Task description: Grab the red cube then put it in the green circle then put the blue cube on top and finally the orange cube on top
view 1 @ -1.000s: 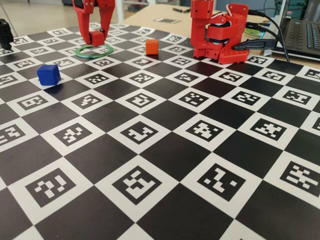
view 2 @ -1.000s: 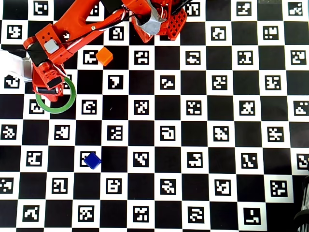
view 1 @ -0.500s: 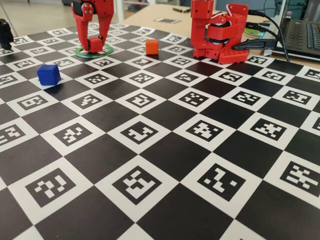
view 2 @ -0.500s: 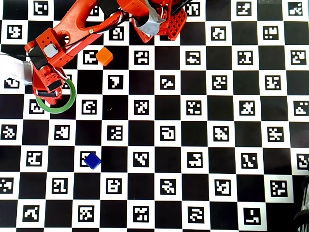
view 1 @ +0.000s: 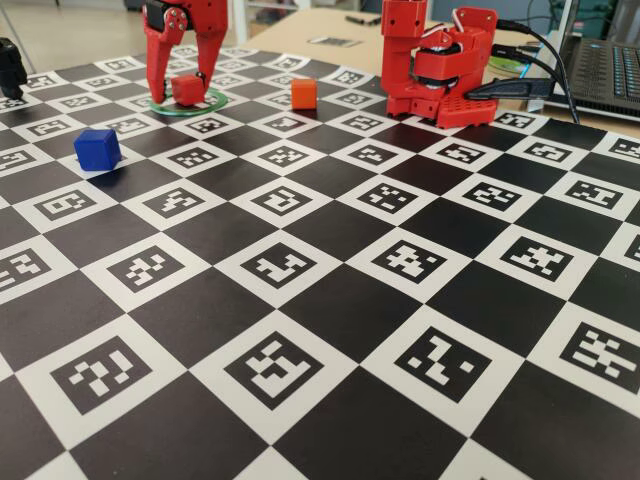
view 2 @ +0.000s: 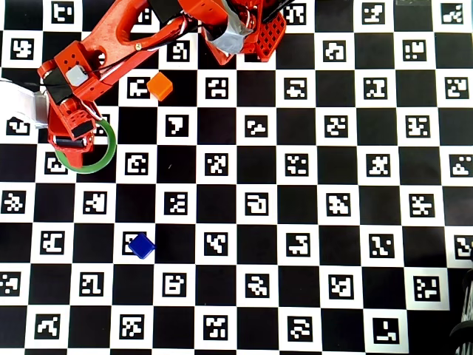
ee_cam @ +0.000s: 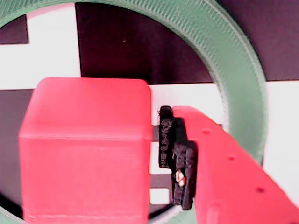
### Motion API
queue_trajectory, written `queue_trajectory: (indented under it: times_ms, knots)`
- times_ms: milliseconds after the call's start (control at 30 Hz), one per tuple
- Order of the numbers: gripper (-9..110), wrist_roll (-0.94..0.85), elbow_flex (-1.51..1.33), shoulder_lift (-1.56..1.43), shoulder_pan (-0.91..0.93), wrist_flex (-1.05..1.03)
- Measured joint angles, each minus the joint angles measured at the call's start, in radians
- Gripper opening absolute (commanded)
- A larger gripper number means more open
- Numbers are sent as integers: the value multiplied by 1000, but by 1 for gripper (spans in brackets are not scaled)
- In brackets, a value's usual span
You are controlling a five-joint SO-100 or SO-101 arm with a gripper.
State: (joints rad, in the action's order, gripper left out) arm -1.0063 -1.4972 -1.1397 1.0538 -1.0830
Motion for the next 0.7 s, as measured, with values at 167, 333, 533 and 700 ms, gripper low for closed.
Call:
queue_trajectory:
  times_ms: [167,333,533,700]
  knots:
    - [44,0,32,0,2,-110]
    - [45,28,143,-6,0,-242]
    - [45,83,301,-67,-23,-416]
    - [45,123,347,-147,-58,-525]
